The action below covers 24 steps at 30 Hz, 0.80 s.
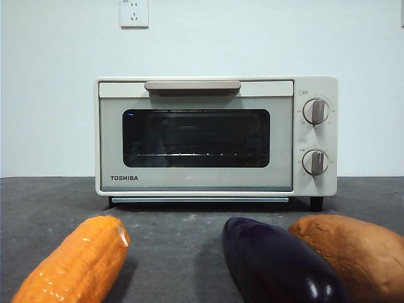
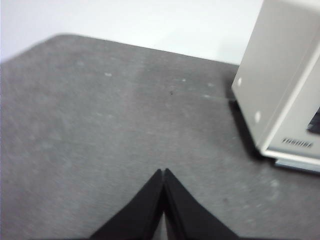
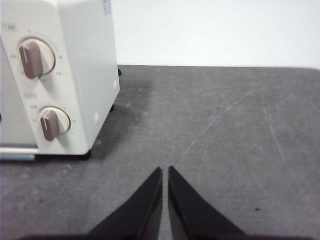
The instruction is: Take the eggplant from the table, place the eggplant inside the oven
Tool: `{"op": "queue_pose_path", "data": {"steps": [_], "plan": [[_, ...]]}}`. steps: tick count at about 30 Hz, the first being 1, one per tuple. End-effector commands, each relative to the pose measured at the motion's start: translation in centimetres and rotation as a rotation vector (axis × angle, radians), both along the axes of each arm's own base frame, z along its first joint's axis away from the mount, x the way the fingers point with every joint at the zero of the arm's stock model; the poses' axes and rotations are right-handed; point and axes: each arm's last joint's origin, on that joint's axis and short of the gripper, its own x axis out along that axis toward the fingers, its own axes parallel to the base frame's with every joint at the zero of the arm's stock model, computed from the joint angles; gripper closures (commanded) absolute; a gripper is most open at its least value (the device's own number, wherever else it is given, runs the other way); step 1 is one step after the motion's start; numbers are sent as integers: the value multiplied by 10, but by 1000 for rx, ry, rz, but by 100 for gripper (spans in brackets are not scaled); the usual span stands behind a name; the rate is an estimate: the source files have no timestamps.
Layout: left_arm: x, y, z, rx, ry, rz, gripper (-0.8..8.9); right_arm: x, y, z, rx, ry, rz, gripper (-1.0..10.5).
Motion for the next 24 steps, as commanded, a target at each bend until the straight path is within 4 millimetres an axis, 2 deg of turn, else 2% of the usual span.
{"op": "queue_pose_path", "data": {"steps": [1,5,11,17,24], "plan": [[1,0,-8,-166,11,14,808,0,0,0,178,-3,-13,940],[1,-1,-1,-187,-12,-4,808,-1,0,4,241,-2,-7,941],[-3,-2,21,-213,-35,-62,808,-4,2,22,255,-45,39,942],[-2,-3,49,-223,4,-60,808,-11,1,55,254,-90,40,942],[14,-5,81,-216,110,-108,808,-12,2,100,255,3,33,942]]}}
